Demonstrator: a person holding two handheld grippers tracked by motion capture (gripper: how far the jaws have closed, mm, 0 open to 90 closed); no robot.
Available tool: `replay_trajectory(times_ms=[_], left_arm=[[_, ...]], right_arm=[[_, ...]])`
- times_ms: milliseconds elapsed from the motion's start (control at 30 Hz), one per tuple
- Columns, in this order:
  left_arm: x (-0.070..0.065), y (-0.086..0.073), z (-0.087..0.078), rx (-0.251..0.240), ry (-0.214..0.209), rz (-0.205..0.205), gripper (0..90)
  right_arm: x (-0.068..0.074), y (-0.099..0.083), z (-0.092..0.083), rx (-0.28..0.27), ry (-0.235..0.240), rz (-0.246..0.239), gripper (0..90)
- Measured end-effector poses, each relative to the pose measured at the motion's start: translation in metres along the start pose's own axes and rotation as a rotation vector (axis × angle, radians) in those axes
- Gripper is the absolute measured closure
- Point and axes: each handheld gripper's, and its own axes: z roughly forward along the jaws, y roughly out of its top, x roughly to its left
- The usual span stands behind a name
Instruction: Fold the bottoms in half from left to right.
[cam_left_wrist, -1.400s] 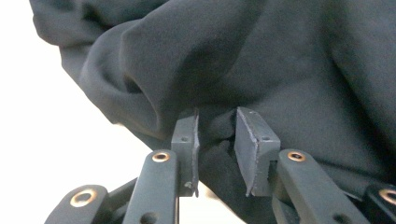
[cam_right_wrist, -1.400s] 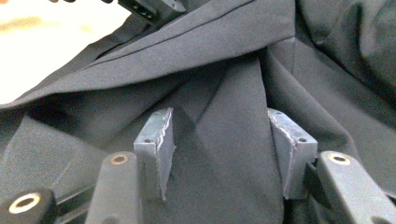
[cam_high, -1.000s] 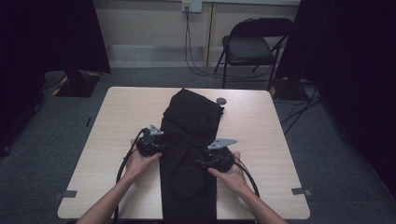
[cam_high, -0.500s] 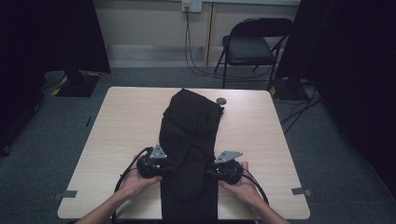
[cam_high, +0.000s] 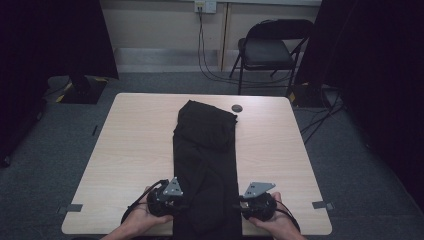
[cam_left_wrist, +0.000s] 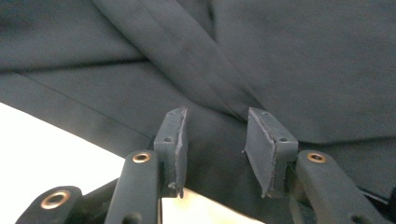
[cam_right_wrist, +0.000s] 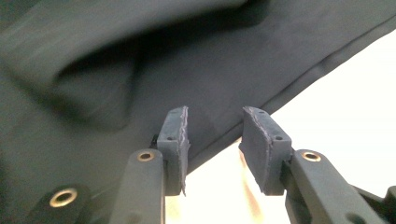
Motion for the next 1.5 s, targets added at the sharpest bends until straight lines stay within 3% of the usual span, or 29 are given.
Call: replay_trajectory(times_ms=[33,100,233,333,400,467,500,533,567,600,633,700,733,767,800,833,933,1000,1033,1067,1100,1133,1167,1200,1233,1267,1333,1400,1500], left_arm=[[0.004,0.001,-0.004,-0.004,-0.019,0.011,62.1],[0.017,0.005,-0.011,-0.081,0.005,-0.034,62.0],[0.058,0.022,-0.017,-0.172,0.12,-0.105,62.0],[0.085,0.041,-0.012,-0.211,0.189,-0.124,59.8],[0.103,0.056,-0.008,-0.256,0.196,-0.143,58.4],[0.117,0.065,-0.001,-0.269,0.207,-0.188,57.5],[0.13,0.069,0.016,-0.229,0.227,-0.199,57.2],[0.13,0.069,0.016,-0.229,0.227,-0.199,56.8],[0.131,0.068,0.025,-0.201,0.236,-0.208,56.8],[0.131,0.068,0.025,-0.201,0.236,-0.208,56.9],[0.132,0.065,0.034,-0.179,0.225,-0.214,56.9],[0.129,0.058,0.043,-0.17,0.245,-0.216,56.9],[0.125,0.055,0.044,-0.182,0.263,-0.184,56.9],[0.124,0.055,0.043,-0.177,0.263,-0.167,56.7],[0.122,0.055,0.04,-0.141,0.233,-0.163,56.7],[0.12,0.056,0.038,-0.107,0.235,-0.139,56.7],[0.118,0.055,0.034,-0.071,0.202,-0.119,56.6],[0.124,0.053,0.028,-0.085,0.175,-0.128,56.9],[0.124,0.053,0.028,-0.085,0.175,-0.128,56.5],[0.139,0.054,0.019,-0.173,0.217,-0.204,55.6],[0.147,0.054,0.015,-0.197,0.222,-0.236,55.6],[0.155,0.055,0.011,-0.221,0.261,-0.248,55.6],[0.155,0.055,0.011,-0.221,0.261,-0.248,55.5],[0.164,0.055,0.008,-0.239,0.28,-0.274,54.7],[0.173,0.056,0.007,-0.269,0.293,-0.305,52.3],[0.189,0.06,0.005,-0.304,0.313,-0.362,48.4],[0.198,0.064,0.007,-0.304,0.311,-0.351,36.8],[0.203,0.067,0.011,-0.297,0.318,-0.341,34.9],[0.209,0.071,0.03,-0.268,0.306,-0.343,33.6]], right_arm=[[0.002,-0.001,-0.002,0.005,0.007,0.0,59.8],[-0.001,0.0,-0.003,-0.002,0.006,0.014,55.9],[-0.036,0.025,-0.011,-0.168,-0.052,0.117,55.1],[-0.062,0.056,0.001,-0.196,-0.095,0.13,51.0],[-0.08,0.08,0.015,-0.21,-0.106,0.142,48.1],[-0.096,0.103,0.031,-0.209,-0.144,0.149,44.0],[-0.103,0.111,0.037,-0.212,-0.142,0.155,43.4],[-0.103,0.111,0.037,-0.212,-0.142,0.155,43.4],[-0.122,0.133,0.058,-0.209,-0.167,0.179,40.4],[-0.122,0.133,0.058,-0.209,-0.167,0.179,40.4],[-0.129,0.138,0.066,-0.206,-0.166,0.198,39.4],[-0.143,0.147,0.09,-0.181,-0.189,0.231,35.9],[-0.143,0.147,0.09,-0.181,-0.189,0.231,35.9],[-0.147,0.15,0.104,-0.158,-0.199,0.235,33.8],[-0.148,0.15,0.109,-0.153,-0.216,0.242,32.3],[-0.149,0.15,0.113,-0.146,-0.211,0.247,32.8],[-0.149,0.15,0.119,-0.138,-0.232,0.25,31.4],[-0.148,0.147,0.126,-0.137,-0.162,0.289,30.7],[-0.144,0.146,0.13,-0.116,-0.165,0.271,30.9],[-0.14,0.144,0.133,-0.101,-0.188,0.234,31.1],[-0.137,0.143,0.134,-0.112,-0.208,0.222,31.2],[-0.137,0.142,0.134,-0.118,-0.205,0.236,32.3],[-0.137,0.142,0.134,-0.118,-0.205,0.236,32.3],[-0.138,0.142,0.132,-0.119,-0.194,0.236,35.8],[-0.14,0.143,0.13,-0.123,-0.186,0.238,37.4],[-0.142,0.143,0.128,-0.132,-0.177,0.25,38.3],[-0.144,0.146,0.124,-0.153,-0.174,0.254,36.1],[-0.145,0.148,0.121,-0.183,-0.17,0.274,35.3],[-0.144,0.151,0.123,-0.168,-0.181,0.265,40.8]])
